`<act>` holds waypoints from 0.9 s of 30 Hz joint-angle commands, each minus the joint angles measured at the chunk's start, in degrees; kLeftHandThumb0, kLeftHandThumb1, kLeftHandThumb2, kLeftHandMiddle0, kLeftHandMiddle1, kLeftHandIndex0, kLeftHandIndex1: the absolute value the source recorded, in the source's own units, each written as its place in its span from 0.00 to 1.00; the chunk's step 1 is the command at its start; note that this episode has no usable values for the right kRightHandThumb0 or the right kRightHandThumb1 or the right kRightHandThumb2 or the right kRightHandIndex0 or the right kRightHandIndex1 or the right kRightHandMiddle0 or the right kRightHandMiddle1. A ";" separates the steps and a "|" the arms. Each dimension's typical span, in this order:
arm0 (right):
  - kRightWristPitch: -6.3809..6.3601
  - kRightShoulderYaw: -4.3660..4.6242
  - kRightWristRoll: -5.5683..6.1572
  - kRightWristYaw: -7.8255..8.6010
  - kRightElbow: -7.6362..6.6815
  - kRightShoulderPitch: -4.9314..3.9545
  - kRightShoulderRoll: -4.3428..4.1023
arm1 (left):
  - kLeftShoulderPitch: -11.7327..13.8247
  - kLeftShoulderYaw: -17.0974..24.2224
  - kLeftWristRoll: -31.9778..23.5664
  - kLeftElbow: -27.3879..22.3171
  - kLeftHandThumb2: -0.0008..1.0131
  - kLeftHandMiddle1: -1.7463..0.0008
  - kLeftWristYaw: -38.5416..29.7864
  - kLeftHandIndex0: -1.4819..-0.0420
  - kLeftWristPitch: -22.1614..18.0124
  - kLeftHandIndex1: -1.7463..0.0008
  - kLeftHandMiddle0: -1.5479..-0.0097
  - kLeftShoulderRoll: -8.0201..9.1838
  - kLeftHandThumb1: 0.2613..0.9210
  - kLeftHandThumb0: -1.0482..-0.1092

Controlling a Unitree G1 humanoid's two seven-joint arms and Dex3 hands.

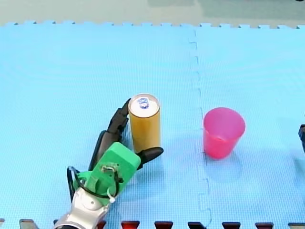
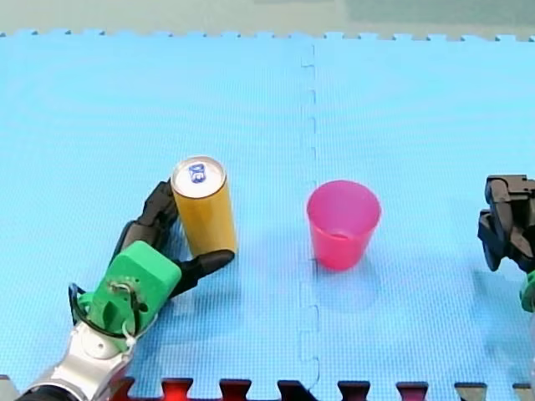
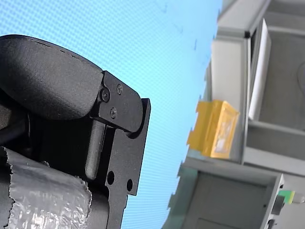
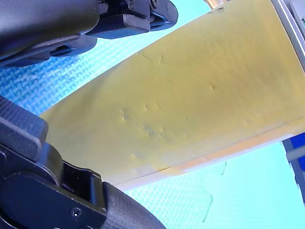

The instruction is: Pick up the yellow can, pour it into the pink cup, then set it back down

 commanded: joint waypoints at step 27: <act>0.61 0.32 -0.47 -0.95 0.26 -0.75 -0.53 | 3.80 14.04 -17.10 -1.61 0.00 0.99 -25.70 0.89 -3.12 0.99 0.85 2.47 0.76 0.00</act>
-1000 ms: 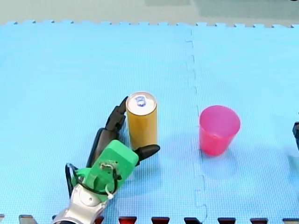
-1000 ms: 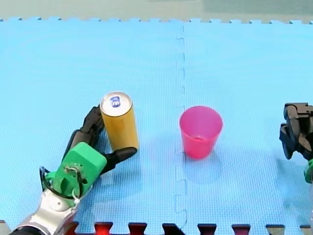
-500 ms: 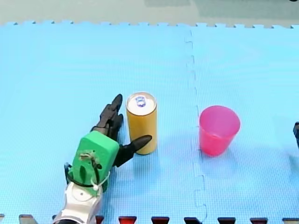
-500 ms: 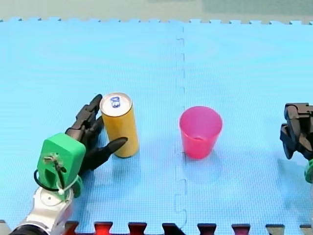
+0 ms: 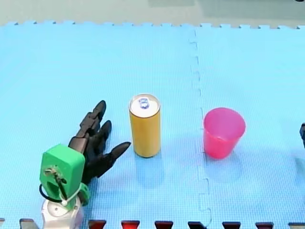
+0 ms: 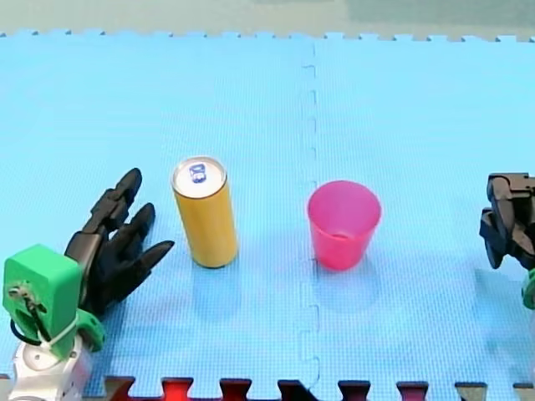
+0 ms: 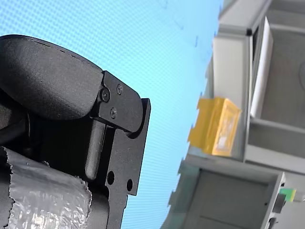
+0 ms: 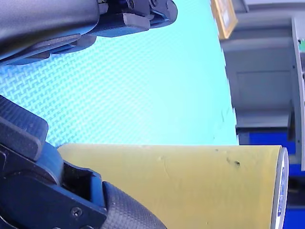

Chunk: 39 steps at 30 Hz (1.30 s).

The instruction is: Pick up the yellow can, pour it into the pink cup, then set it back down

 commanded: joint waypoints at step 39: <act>0.79 0.48 -0.77 -0.71 -0.29 -1.32 0.82 | 1.09 3.05 -3.91 -0.40 0.01 1.00 -13.92 0.88 -1.64 1.00 0.83 2.43 0.86 0.00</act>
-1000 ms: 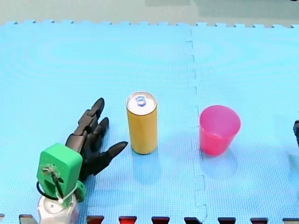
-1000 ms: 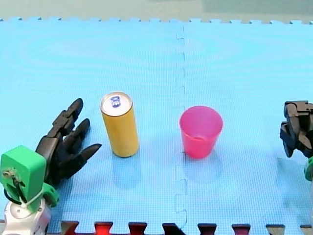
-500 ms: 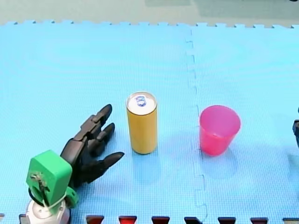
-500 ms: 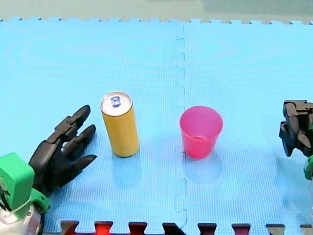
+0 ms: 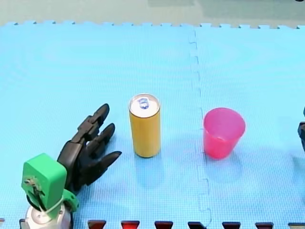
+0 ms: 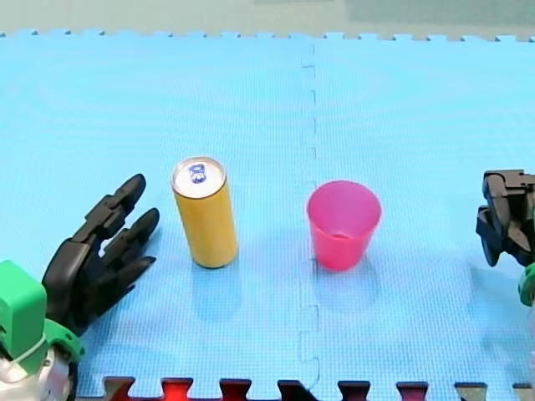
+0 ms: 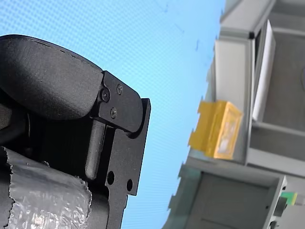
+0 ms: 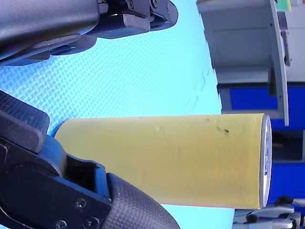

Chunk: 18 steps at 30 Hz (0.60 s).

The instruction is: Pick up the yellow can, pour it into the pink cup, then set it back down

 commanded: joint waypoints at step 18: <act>0.01 0.15 0.85 -0.10 -2.23 -2.15 1.27 | -0.82 0.15 -0.01 -0.39 0.01 1.00 1.25 0.87 1.31 0.99 0.83 -0.40 0.87 0.00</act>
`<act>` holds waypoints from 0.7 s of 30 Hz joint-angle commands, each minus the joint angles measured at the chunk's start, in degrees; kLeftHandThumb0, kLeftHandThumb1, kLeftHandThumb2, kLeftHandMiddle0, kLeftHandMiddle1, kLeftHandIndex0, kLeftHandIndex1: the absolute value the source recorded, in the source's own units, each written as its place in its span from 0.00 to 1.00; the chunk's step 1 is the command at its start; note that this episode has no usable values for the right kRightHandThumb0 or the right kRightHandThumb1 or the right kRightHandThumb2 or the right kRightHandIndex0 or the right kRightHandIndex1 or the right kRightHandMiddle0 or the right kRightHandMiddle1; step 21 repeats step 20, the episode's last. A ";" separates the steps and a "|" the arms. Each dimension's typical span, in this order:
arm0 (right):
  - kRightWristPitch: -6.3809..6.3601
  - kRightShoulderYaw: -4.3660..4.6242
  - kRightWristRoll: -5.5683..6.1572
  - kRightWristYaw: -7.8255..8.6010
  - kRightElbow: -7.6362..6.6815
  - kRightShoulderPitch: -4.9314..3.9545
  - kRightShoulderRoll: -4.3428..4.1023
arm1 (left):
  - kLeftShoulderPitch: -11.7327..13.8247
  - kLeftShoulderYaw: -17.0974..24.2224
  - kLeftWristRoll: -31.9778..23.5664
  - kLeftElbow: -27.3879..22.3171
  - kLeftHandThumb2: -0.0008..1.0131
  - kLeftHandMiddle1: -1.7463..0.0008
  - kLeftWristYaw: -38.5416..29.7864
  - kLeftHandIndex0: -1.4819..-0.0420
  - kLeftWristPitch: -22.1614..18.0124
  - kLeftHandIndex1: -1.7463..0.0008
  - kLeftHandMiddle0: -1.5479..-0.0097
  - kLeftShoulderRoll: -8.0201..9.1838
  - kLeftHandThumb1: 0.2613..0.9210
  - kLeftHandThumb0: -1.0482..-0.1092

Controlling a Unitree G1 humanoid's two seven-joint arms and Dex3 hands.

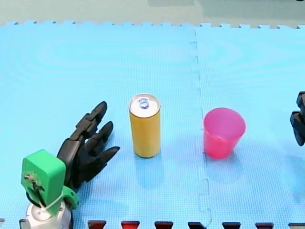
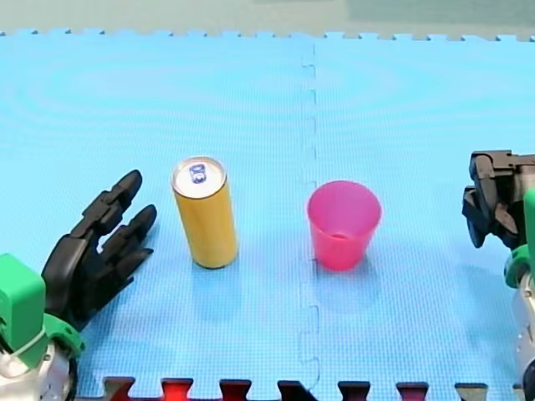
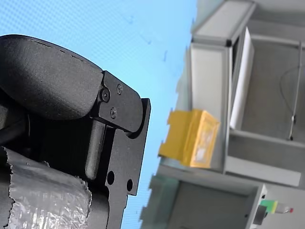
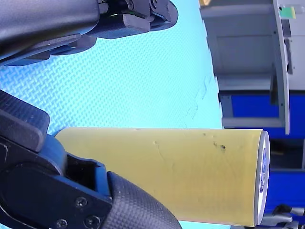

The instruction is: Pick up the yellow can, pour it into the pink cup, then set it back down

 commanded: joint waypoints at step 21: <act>0.41 -0.09 0.29 -0.63 0.26 -1.83 0.25 | -0.58 -0.66 0.22 -1.42 0.01 1.00 1.14 0.86 -0.28 0.99 0.84 -0.15 0.91 0.00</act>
